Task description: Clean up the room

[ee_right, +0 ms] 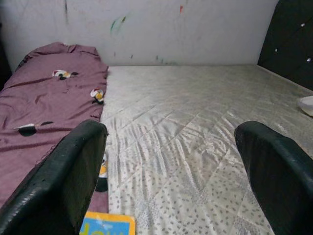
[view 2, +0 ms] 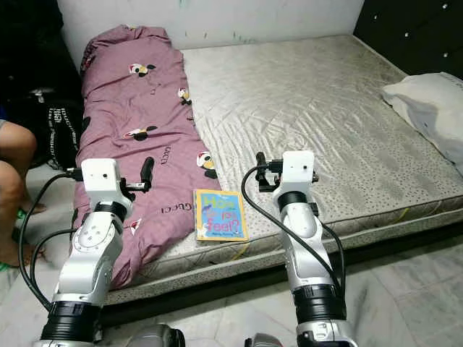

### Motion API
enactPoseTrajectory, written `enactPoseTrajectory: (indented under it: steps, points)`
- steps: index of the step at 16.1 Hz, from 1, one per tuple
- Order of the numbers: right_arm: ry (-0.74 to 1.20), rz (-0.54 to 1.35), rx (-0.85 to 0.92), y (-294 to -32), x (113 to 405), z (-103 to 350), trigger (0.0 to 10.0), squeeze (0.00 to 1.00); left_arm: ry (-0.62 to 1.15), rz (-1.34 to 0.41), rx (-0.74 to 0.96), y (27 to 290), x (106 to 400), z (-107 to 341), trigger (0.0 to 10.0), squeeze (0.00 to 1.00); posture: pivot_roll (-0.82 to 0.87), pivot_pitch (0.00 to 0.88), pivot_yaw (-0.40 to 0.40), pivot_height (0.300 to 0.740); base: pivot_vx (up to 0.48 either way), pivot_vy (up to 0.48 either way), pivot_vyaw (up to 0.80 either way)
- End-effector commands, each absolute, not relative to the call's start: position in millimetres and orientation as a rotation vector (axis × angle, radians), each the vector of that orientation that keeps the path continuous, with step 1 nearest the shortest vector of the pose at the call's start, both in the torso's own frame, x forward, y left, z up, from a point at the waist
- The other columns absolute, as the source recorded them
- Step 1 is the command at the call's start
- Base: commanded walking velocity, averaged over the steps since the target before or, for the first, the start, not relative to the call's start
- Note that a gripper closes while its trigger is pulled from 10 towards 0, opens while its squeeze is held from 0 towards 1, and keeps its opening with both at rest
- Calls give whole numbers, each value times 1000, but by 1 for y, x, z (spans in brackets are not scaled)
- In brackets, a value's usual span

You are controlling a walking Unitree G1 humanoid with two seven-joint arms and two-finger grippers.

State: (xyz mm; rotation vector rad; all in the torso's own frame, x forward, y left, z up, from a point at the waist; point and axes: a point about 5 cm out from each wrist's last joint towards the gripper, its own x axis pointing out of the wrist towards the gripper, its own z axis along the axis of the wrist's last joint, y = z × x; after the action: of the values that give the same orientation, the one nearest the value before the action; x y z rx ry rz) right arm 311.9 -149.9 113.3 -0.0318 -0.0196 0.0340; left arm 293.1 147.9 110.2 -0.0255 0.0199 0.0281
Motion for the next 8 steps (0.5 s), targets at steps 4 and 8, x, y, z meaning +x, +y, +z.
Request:
enactPoseTrajectory:
  steps: [4, 8]
  points:
    - [0, 66, -53, -146, 311, 108, 10000, 0, 17, -24, -63, 144, 294, 112, 10000, 0, -22, 0, -5, 695, 0, 0, 0]
    - [17, 65, -56, -147, 311, 105, 10000, 0, 23, -10, -63, 145, 294, 111, 10000, 0, -23, 0, -7, 695, 0, 0, 0]
